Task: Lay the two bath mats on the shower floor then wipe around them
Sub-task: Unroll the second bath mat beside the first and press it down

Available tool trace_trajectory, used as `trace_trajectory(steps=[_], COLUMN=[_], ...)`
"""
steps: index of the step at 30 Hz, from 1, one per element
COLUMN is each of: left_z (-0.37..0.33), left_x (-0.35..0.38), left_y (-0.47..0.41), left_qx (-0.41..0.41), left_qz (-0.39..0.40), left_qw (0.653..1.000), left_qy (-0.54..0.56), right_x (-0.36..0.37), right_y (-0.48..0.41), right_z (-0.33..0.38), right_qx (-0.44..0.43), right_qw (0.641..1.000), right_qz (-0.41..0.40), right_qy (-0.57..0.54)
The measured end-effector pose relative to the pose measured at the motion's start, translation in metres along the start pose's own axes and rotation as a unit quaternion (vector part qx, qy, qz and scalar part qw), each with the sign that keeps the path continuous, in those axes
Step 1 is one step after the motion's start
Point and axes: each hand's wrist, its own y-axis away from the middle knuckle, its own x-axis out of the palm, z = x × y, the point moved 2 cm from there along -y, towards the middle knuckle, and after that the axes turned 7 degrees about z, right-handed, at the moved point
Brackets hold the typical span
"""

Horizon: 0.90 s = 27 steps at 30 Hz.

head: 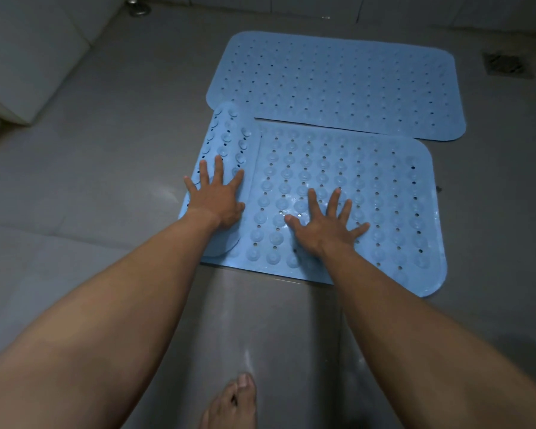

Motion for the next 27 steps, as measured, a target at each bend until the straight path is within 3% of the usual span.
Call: trace_trajectory(steps=[9,16,22,27], left_z=[-0.007,-0.005,0.001,0.022], left_x=[0.001,-0.009,0.000,0.002], left_y=[0.000,-0.001,0.003,0.004], left_qx=[0.038,-0.009,-0.017,-0.071], left_qz=[-0.030,-0.043,-0.075,-0.115], left_qw=[0.999,0.999,0.996,0.980], left_qy=[0.019,-0.022,-0.038,-0.143], right_x=[-0.003,-0.013,-0.016,-0.010], right_y=[0.012,0.008,0.001,-0.007], right_z=[-0.026,-0.027,0.001,0.005], right_qx=[0.036,0.041,-0.017,-0.004], right_qw=[0.999,0.999,0.999,1.000], right_qz=[-0.013,-0.019,-0.030,0.013], right_qy=[-0.011,-0.007,0.020,0.028])
